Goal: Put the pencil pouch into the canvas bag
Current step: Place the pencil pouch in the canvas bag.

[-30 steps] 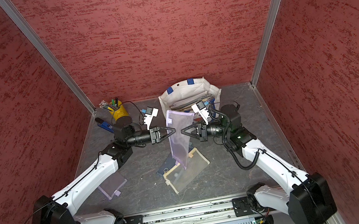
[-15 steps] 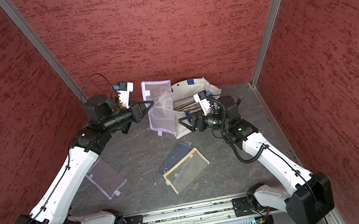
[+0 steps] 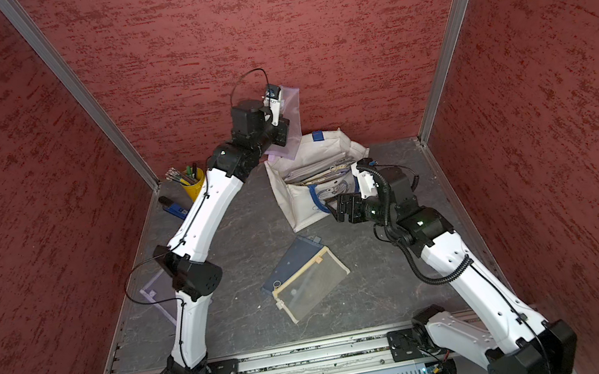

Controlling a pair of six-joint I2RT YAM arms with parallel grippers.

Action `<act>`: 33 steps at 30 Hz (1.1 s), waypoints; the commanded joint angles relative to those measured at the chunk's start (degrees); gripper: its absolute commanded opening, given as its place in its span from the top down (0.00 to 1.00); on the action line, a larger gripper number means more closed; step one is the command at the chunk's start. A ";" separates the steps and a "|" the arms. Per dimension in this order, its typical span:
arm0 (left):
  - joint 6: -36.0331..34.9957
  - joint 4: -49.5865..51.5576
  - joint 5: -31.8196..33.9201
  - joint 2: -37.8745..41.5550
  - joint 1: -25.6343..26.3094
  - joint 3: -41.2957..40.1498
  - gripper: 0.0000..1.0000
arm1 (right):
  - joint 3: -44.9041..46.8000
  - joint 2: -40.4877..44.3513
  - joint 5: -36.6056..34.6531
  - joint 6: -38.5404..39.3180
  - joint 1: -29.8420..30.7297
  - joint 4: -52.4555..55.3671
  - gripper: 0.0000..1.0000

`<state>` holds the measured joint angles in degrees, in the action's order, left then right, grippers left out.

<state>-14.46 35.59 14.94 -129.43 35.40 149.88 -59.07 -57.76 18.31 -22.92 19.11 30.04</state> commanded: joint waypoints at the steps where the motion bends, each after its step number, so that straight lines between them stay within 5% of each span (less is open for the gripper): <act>1: -9.45 -4.78 7.18 -3.39 1.54 2.69 1.00 | -0.88 3.33 -3.16 1.50 -0.48 6.26 0.04; 5: -10.69 -5.26 5.69 -4.47 2.33 -0.45 1.00 | -1.06 5.49 -4.58 3.44 -1.09 9.35 0.04; 10: -11.84 -10.62 1.23 1.72 3.36 -15.78 1.00 | -0.81 5.10 -3.04 3.78 -1.96 9.12 0.03; 16: -11.15 -8.74 -1.60 1.69 3.36 -18.06 0.99 | 0.27 5.46 -2.80 3.08 -2.20 7.54 0.03; 24: -7.75 -6.29 -5.56 -1.88 4.14 -14.49 0.63 | 0.93 6.27 -2.61 1.91 -2.37 6.37 0.04; 33: -1.96 -4.42 -13.18 2.66 4.97 -18.12 0.62 | 2.24 6.87 -3.37 1.44 -2.37 4.80 0.04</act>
<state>-19.64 30.15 6.09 -129.97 40.16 133.45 -57.78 -51.24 15.84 -21.04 17.12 36.77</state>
